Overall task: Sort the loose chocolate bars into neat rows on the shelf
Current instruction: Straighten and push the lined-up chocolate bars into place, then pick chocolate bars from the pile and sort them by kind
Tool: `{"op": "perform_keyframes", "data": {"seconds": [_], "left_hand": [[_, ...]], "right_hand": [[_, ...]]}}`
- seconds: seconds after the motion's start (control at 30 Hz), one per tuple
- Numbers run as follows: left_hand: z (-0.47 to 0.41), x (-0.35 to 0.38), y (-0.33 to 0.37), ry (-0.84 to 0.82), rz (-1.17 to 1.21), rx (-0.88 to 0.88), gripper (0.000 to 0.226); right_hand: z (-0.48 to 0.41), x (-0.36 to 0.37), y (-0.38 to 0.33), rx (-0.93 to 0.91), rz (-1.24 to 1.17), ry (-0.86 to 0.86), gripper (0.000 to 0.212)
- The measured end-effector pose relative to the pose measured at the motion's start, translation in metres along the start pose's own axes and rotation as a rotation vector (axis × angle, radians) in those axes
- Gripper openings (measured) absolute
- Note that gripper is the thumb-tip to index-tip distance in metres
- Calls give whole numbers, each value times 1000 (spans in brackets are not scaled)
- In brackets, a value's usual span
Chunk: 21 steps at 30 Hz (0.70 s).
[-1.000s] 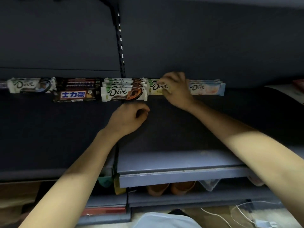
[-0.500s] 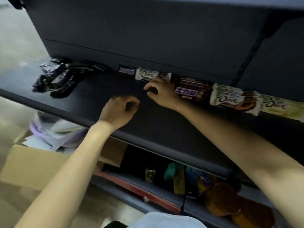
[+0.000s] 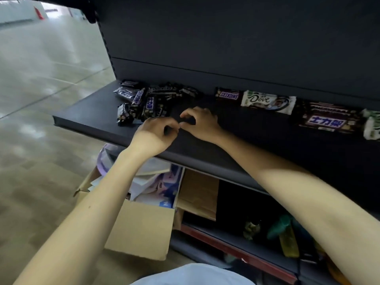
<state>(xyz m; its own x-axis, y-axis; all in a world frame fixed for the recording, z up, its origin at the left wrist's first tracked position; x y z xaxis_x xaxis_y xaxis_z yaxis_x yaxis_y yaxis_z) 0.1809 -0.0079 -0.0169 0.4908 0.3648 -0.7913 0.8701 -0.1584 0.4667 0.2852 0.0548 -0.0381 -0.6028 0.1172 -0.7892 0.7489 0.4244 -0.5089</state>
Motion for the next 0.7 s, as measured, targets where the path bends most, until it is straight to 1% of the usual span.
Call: {"op": "perform_keyframes", "data": {"seconds": [0.13, 0.2, 0.27, 0.33, 0.4, 0.5, 0.53, 0.57, 0.6, 0.63, 0.7], "left_hand": [[1, -8, -19, 48, 65, 31, 17], [4, -13, -31, 60, 76, 18, 17], [6, -20, -44, 57, 62, -10, 19], [6, -30, -56, 65, 43, -31, 21], [6, -39, -66, 74, 26, -40, 21], [8, -45, -77, 76, 19, -56, 22], [9, -46, -80, 75, 18, -61, 22], [9, -46, -82, 75, 14, -62, 22], [10, -46, -83, 75, 10, -60, 23], [11, -46, -84, 74, 9, -58, 23], [13, -45, -89, 68, 22, -73, 22]], "right_hand": [[-13, 22, -21, 10, 15, -7, 33], [-23, 30, -29, 55, -10, 9, 34], [-33, 39, -34, 121, -46, 21, 40], [-43, 49, -36, 196, -36, 21, 51], [-51, 56, -37, 254, 38, 26, 65], [-59, 63, -45, 284, 156, 16, 87], [-60, 67, -47, 278, 210, -6, 91], [-61, 70, -50, 271, 258, -31, 91], [-62, 72, -52, 265, 286, -46, 88], [-63, 72, -54, 262, 291, -50, 79], [-70, 69, -56, 246, 257, -37, 48]]}}
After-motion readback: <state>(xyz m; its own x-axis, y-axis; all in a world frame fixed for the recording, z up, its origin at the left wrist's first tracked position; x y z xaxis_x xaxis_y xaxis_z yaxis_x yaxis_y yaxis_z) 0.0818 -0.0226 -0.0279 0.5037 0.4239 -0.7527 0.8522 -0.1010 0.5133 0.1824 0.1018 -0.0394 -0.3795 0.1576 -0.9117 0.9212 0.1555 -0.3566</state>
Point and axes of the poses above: each hand's wrist, its own z-axis away from the middle knuckle, its own x-axis out of the palm, y = z × x, the point moved 10 cm from there along -z, towards the middle knuckle, and after that the axes turned 13 degrees about y, right-handed, at the moved point
